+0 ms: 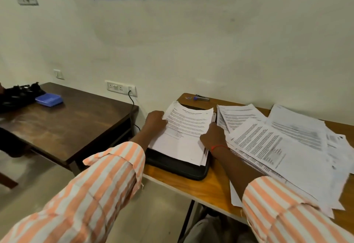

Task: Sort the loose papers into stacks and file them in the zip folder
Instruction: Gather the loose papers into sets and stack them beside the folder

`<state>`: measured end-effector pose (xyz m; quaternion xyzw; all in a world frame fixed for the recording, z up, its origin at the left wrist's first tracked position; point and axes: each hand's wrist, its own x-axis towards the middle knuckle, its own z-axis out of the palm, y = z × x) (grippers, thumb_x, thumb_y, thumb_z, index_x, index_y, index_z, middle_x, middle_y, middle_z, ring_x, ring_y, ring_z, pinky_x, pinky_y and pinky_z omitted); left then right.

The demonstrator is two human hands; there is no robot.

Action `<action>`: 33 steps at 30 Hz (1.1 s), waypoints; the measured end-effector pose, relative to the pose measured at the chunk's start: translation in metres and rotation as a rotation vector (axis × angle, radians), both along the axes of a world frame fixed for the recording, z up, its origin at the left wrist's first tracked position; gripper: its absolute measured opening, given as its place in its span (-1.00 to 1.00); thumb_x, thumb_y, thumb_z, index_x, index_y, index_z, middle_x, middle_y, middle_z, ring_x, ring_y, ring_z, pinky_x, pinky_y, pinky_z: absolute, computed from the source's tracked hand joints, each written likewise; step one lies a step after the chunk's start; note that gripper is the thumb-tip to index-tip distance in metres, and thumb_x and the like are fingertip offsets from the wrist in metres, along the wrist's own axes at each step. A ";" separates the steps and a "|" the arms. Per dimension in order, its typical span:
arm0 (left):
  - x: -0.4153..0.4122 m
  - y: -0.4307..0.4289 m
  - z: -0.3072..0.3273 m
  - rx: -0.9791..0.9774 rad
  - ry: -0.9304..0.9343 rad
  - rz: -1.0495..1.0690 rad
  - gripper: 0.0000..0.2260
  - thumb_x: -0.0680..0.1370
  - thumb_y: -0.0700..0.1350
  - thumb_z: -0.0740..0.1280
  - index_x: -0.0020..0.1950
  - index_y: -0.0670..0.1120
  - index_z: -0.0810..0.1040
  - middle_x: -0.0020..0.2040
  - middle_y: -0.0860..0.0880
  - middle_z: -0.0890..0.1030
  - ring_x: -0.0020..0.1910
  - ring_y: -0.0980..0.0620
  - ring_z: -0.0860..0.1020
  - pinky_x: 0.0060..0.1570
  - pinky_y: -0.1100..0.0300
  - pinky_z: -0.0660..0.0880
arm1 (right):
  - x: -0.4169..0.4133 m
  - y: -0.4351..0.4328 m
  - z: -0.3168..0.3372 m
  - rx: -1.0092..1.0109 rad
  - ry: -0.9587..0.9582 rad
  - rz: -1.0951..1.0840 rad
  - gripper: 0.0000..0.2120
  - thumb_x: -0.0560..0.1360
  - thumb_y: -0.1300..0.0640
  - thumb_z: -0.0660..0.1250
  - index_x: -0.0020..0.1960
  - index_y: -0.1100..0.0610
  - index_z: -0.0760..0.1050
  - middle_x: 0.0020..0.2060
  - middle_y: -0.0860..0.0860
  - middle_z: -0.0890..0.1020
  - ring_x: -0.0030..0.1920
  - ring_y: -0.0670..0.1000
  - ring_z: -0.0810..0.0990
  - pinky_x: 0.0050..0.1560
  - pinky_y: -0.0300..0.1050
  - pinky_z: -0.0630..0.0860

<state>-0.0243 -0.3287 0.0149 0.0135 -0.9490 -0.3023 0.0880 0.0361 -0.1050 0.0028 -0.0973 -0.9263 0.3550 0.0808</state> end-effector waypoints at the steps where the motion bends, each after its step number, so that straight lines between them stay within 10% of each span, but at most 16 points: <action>1: -0.001 -0.001 -0.002 -0.039 -0.005 -0.008 -0.80 0.57 -0.10 0.38 0.08 -0.21 0.64 0.04 -0.20 0.64 0.00 -0.15 0.55 -0.12 0.12 0.34 | 0.003 -0.001 -0.001 0.054 0.006 -0.016 -0.64 0.48 0.18 0.39 0.23 0.24 0.43 0.16 0.21 0.54 0.16 0.19 0.54 0.14 0.00 0.55; 7: -0.007 0.002 -0.016 -0.085 -0.080 0.040 -0.63 0.57 0.14 0.34 0.19 -0.12 0.64 0.08 -0.14 0.62 0.10 -0.18 0.55 0.15 -0.10 0.55 | 0.010 -0.008 -0.005 0.099 -0.026 -0.045 -0.68 0.51 0.12 0.32 0.19 0.26 0.48 0.16 0.22 0.51 0.20 0.22 0.50 0.22 0.07 0.51; 15: -0.013 0.008 -0.012 -0.164 -0.125 0.121 -0.59 0.56 0.12 0.29 0.27 -0.14 0.58 0.16 -0.17 0.57 0.15 -0.18 0.52 0.17 -0.06 0.53 | 0.011 0.001 0.003 -0.078 0.040 0.002 -0.91 0.55 0.24 0.29 0.04 0.22 0.52 -0.01 0.08 0.59 0.01 0.09 0.60 -0.28 -0.29 0.42; 22: 0.012 0.101 0.010 -0.219 0.130 -0.119 -0.66 0.60 0.00 0.34 0.36 -0.04 0.53 0.33 -0.12 0.50 0.32 -0.13 0.43 0.33 -0.03 0.33 | 0.002 0.083 0.023 0.077 0.116 -0.125 -0.68 0.51 0.19 0.33 0.26 0.20 0.52 0.19 0.17 0.59 0.21 0.17 0.56 0.19 -0.04 0.51; 29: 0.024 0.226 -0.001 -0.434 -0.102 -0.505 -0.42 0.53 0.30 0.35 0.39 -0.06 0.47 0.24 -0.07 0.60 0.18 -0.07 0.56 0.24 0.00 0.46 | 0.000 0.237 0.021 0.471 -0.399 -0.149 -0.18 0.39 -0.37 0.40 0.46 0.10 0.31 0.39 0.18 0.43 0.40 0.23 0.41 0.39 0.17 0.30; 33: 0.009 0.242 -0.010 -0.298 -0.174 -0.486 -0.60 0.51 0.08 0.49 0.27 -0.05 0.54 0.18 -0.03 0.61 0.07 0.00 0.58 0.06 0.10 0.55 | 0.001 0.273 0.011 0.552 -0.477 -0.070 0.02 0.24 -0.54 0.37 0.45 0.11 0.33 0.41 0.18 0.45 0.38 0.22 0.44 0.36 0.15 0.36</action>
